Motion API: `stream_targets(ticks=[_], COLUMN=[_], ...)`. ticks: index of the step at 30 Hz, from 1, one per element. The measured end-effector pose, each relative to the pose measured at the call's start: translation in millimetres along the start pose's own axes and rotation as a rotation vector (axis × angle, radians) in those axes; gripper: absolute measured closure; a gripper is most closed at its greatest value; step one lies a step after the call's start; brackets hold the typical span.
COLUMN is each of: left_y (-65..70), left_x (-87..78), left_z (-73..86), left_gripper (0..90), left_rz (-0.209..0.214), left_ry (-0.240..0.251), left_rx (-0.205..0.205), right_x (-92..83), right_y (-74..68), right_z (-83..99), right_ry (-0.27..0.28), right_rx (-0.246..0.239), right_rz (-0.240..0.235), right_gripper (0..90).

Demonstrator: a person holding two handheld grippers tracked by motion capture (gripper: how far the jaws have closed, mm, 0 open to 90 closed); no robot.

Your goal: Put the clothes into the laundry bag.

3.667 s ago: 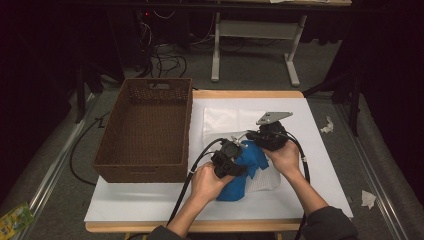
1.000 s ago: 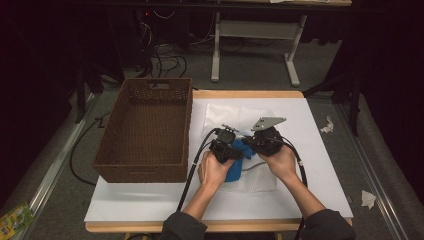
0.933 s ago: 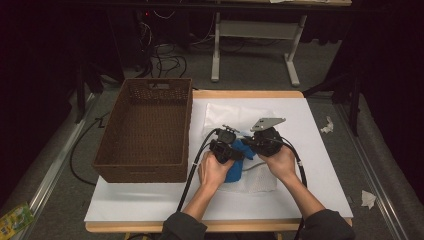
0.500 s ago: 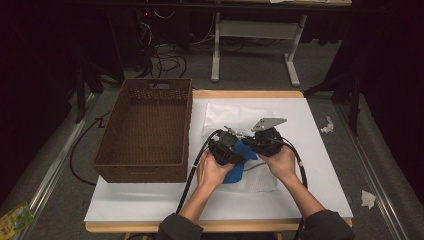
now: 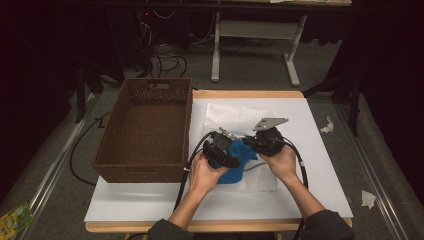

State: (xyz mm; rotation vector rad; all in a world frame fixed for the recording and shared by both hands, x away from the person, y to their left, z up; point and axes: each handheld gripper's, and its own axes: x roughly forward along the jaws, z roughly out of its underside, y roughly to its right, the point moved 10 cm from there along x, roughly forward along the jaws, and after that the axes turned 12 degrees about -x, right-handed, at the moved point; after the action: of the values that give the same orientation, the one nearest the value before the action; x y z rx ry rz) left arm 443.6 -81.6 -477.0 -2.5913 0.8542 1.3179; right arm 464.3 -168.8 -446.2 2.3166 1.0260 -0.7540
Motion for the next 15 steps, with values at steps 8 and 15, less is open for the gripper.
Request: stream_targets(ticks=[8, 15], left_y=[-6.9, -7.2], left_x=[-9.3, -15.8], left_z=[13.9, 28.7], left_gripper=[22.0, 22.4], left_rz=[-0.028, -0.026], left_ry=[0.002, -0.005], left_rx=[0.0, 0.007], right_x=[-2.0, -3.3], right_y=[2.7, 3.4], right_z=[1.5, 2.4], right_ry=[0.002, -0.002], right_rx=[0.004, 0.006], right_rz=[0.004, 0.007], right_gripper=[89.2, 89.2])
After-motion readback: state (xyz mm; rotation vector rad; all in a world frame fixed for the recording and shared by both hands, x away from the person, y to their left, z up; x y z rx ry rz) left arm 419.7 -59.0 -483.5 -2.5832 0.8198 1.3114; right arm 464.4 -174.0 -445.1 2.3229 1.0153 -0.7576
